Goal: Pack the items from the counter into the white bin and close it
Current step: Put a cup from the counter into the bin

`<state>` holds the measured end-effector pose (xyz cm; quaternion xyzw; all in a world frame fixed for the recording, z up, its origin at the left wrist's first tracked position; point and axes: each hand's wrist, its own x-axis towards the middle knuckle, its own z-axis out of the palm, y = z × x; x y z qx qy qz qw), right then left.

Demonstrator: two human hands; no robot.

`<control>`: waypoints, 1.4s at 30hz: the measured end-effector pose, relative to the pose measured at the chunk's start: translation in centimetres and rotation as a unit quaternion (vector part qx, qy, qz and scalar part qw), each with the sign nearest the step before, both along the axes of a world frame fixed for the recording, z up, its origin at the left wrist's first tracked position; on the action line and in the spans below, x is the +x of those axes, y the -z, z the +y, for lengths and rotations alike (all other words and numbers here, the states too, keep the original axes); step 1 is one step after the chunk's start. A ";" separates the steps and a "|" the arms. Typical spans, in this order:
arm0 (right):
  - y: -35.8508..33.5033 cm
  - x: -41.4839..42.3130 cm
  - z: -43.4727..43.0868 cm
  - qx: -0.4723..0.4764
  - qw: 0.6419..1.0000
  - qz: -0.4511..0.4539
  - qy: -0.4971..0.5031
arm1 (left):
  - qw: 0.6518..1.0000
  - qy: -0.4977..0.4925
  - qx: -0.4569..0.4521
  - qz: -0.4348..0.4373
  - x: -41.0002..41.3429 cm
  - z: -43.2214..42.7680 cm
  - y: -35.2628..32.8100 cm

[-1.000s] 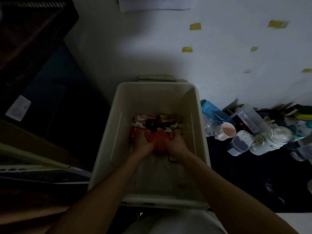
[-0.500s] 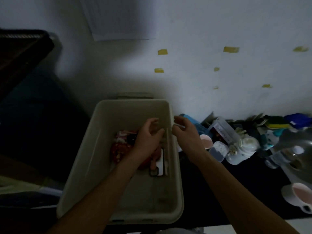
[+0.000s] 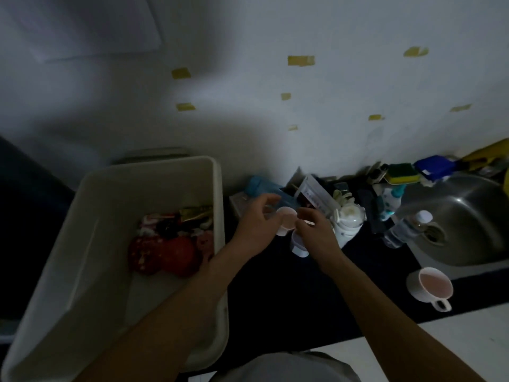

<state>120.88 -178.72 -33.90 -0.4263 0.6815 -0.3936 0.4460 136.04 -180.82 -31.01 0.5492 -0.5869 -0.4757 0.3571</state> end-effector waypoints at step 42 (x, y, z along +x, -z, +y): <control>11.3 1.4 -7.5 0.172 0.964 0.022 -0.201 | 0.921 -0.137 0.062 -0.360 -2.3 -3.2 12.8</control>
